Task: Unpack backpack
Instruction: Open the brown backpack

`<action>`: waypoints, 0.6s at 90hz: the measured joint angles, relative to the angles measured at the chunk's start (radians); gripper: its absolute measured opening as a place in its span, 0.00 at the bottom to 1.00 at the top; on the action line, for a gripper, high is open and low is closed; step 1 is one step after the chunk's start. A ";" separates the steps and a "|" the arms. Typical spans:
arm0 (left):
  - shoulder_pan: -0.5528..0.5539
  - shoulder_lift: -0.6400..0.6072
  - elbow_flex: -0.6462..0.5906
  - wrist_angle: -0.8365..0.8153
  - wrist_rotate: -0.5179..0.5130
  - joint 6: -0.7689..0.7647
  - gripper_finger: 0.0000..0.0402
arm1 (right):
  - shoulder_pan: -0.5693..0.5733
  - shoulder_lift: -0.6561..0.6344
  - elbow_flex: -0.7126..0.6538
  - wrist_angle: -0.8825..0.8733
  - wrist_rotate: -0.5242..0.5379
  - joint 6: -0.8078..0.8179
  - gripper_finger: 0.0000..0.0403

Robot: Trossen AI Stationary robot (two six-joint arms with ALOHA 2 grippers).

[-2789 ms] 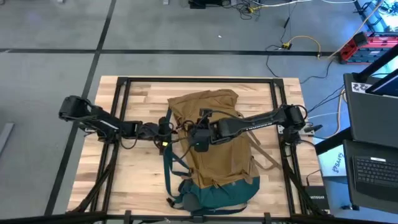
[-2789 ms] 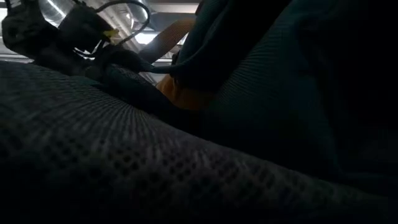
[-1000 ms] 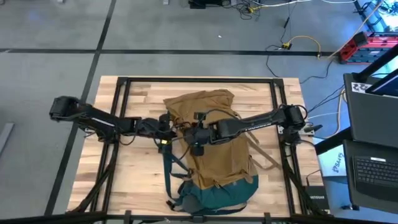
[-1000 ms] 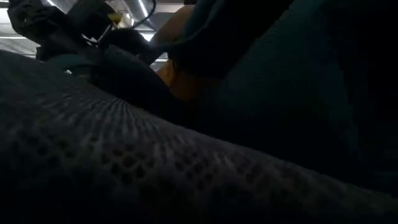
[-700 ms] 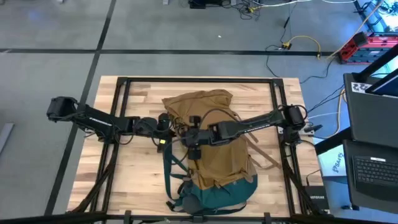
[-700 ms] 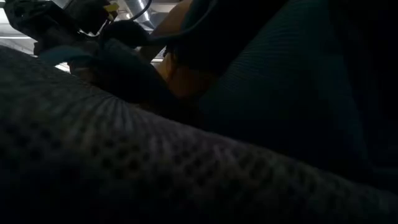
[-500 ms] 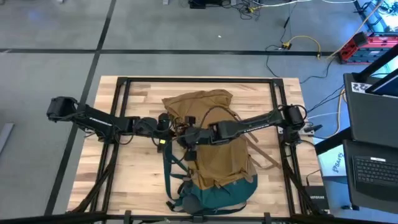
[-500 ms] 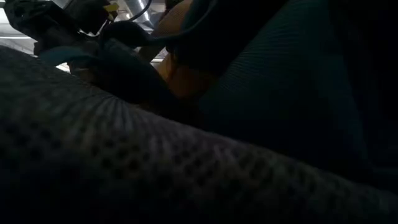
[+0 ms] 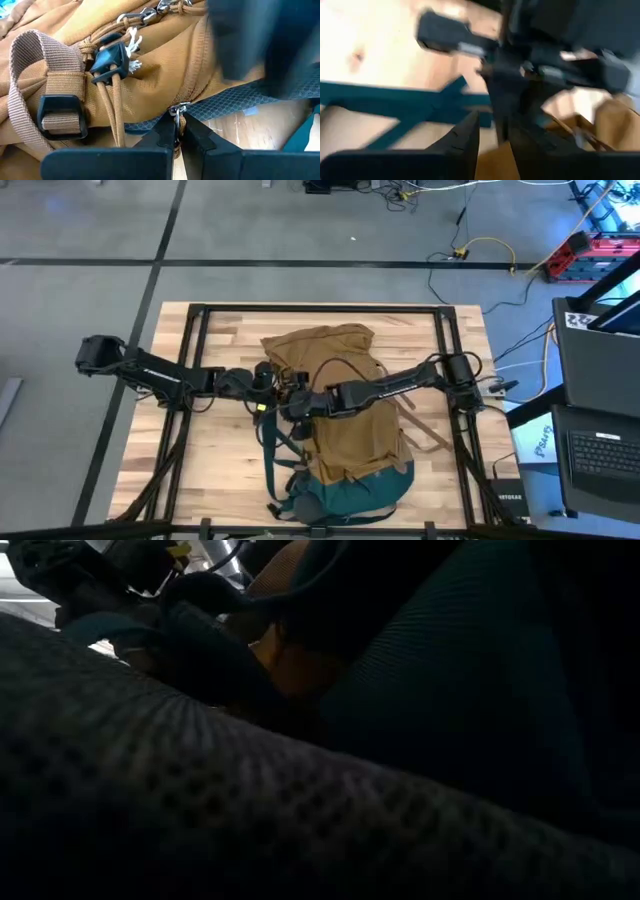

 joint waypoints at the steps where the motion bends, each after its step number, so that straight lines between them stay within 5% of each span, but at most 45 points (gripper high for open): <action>1: 0.000 0.000 0.000 0.000 0.000 0.000 0.01 | 0.000 0.000 0.000 -0.004 0.006 0.000 0.22; 54: 0.000 -0.002 -0.018 -0.141 0.004 -0.077 0.21 | -0.006 0.001 0.001 -0.083 0.065 0.046 0.22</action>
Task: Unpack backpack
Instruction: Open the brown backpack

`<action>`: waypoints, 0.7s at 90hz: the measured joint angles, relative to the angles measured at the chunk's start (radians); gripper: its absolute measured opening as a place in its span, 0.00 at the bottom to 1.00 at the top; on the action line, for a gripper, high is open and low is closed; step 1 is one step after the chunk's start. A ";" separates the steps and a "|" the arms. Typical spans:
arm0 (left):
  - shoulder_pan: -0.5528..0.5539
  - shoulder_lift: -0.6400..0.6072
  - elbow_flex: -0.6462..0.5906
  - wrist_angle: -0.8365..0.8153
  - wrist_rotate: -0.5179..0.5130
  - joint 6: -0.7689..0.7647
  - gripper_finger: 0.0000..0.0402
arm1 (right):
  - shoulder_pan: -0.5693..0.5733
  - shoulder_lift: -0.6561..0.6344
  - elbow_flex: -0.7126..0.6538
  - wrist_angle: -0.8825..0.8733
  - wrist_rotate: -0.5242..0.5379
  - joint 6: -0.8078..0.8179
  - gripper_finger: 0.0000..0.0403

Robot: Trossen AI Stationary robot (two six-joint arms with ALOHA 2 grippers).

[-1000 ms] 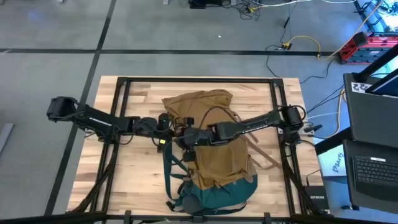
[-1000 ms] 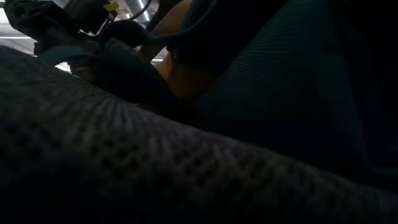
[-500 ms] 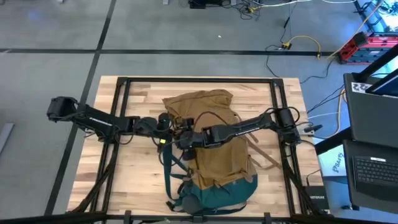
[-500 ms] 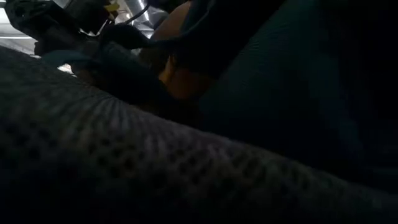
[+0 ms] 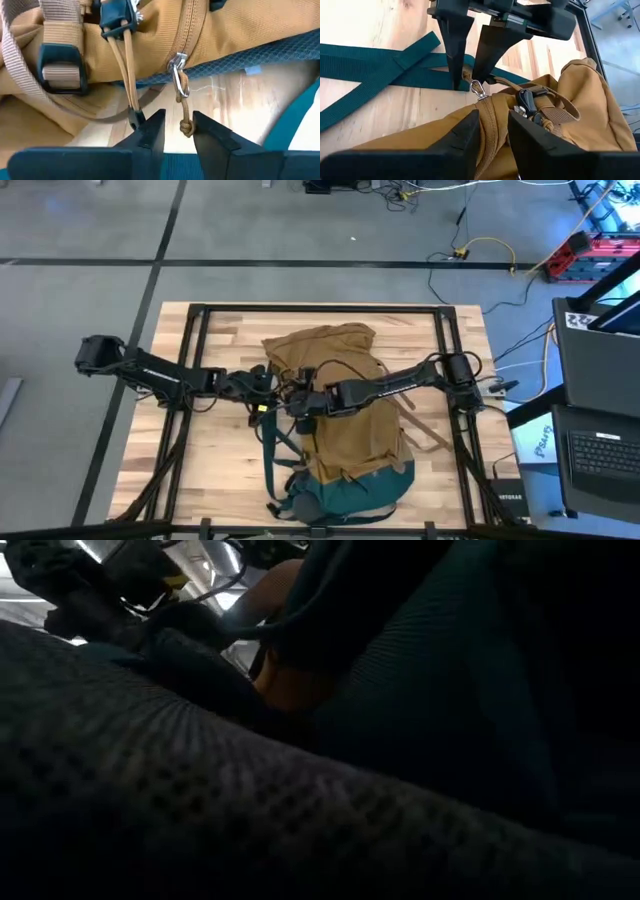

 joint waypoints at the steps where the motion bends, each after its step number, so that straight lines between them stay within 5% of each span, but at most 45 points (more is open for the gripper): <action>1: 0.000 0.000 0.000 -0.001 -0.002 0.000 0.21 | 0.000 0.000 0.000 0.002 0.000 0.000 0.22; 15: -0.001 0.000 -0.001 -0.003 -0.025 -0.004 0.19 | -0.001 0.000 0.000 0.052 -0.050 -0.024 0.24; 40: -0.001 0.000 -0.002 0.007 -0.028 0.024 0.01 | 0.000 0.000 0.000 0.081 -0.078 -0.051 0.48; 63: -0.001 0.001 0.017 0.074 0.017 0.055 0.00 | 0.000 0.000 0.000 0.108 -0.091 -0.067 0.57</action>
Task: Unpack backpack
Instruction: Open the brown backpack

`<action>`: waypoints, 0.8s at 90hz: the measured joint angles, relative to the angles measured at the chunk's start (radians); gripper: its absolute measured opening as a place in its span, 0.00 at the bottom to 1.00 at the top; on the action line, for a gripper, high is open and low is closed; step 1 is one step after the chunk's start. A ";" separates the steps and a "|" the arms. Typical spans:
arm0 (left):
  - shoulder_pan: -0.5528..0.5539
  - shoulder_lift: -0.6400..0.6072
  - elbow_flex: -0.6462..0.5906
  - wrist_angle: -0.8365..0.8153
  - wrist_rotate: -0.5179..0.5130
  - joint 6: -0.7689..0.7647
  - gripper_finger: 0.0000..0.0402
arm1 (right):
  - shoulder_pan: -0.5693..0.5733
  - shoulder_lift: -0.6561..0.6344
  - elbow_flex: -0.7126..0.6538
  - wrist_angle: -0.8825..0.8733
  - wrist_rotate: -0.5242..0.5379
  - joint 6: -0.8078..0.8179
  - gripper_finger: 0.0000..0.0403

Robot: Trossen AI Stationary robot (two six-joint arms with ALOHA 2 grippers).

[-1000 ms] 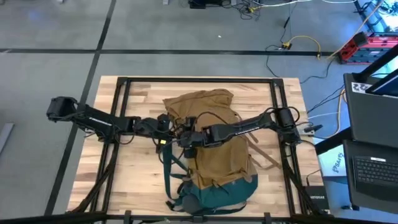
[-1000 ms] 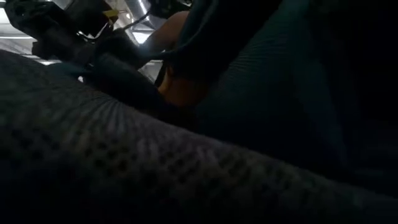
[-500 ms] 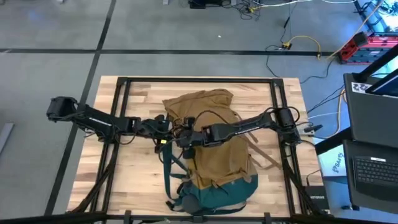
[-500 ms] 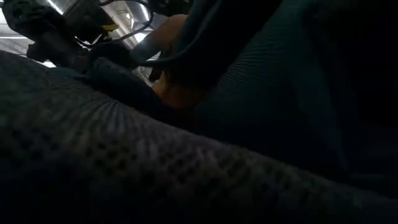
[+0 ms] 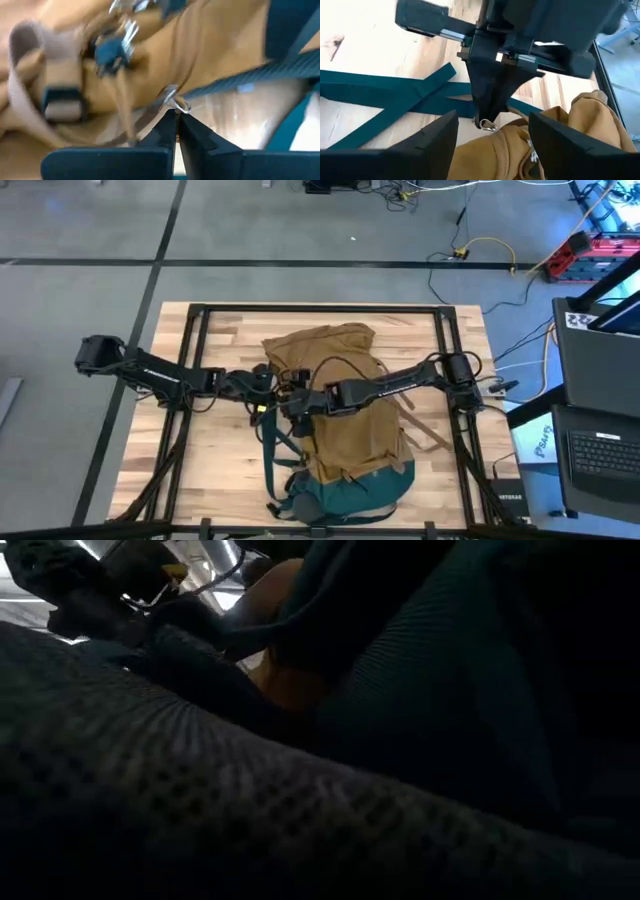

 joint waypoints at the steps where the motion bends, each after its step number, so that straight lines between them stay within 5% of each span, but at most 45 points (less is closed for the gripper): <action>1: 0.000 0.000 0.003 0.002 0.001 0.001 0.00 | 0.000 0.000 0.000 0.000 0.000 -0.001 0.57; 72: -0.064 -0.131 0.145 -0.283 0.012 0.052 0.00 | 0.007 0.059 -0.001 0.020 -0.013 -0.089 0.57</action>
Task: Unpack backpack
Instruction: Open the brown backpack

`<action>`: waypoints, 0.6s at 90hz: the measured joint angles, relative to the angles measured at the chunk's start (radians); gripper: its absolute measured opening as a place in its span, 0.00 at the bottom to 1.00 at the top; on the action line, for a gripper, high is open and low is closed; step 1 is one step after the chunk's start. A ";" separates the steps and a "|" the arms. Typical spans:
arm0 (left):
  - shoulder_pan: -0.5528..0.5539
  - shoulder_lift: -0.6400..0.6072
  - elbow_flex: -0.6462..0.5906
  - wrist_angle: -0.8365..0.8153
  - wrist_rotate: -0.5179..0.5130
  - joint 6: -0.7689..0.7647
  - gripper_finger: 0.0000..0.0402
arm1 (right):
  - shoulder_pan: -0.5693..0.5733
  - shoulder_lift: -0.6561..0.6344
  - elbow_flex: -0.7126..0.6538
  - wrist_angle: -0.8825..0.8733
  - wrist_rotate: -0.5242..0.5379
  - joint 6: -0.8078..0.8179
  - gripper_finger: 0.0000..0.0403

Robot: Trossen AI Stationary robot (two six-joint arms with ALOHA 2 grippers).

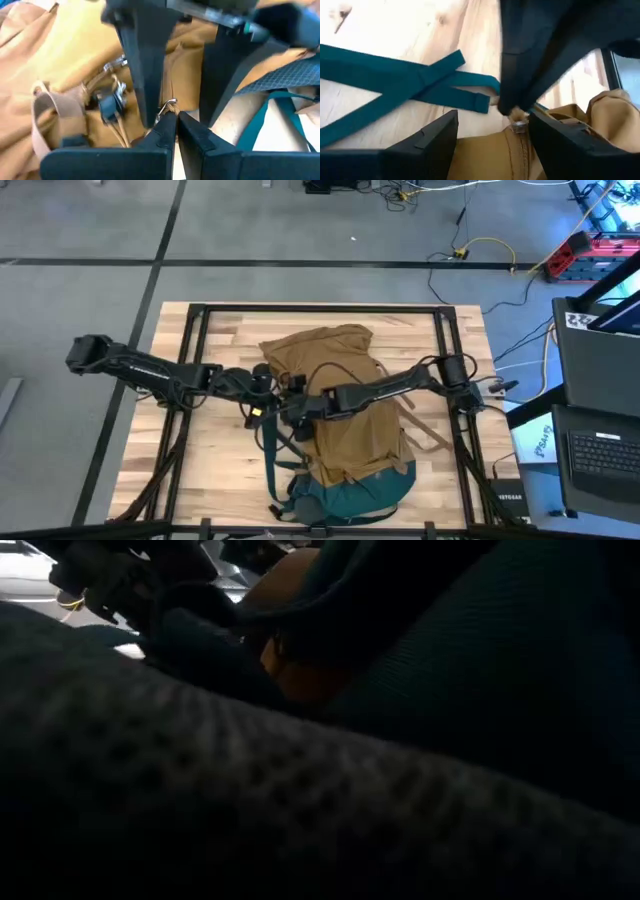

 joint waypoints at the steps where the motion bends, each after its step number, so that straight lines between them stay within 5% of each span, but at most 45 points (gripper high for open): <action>1: 0.000 -0.001 0.000 -0.001 0.000 0.000 0.00 | 0.000 0.002 0.000 0.003 0.001 -0.002 0.57; 17: 0.000 -0.003 0.001 -0.010 0.003 -0.012 0.00 | 0.000 0.006 0.000 0.046 0.041 -0.025 0.48; 54: 0.000 -0.002 0.001 -0.026 0.005 -0.014 0.00 | -0.002 0.008 -0.001 0.053 0.055 -0.027 0.05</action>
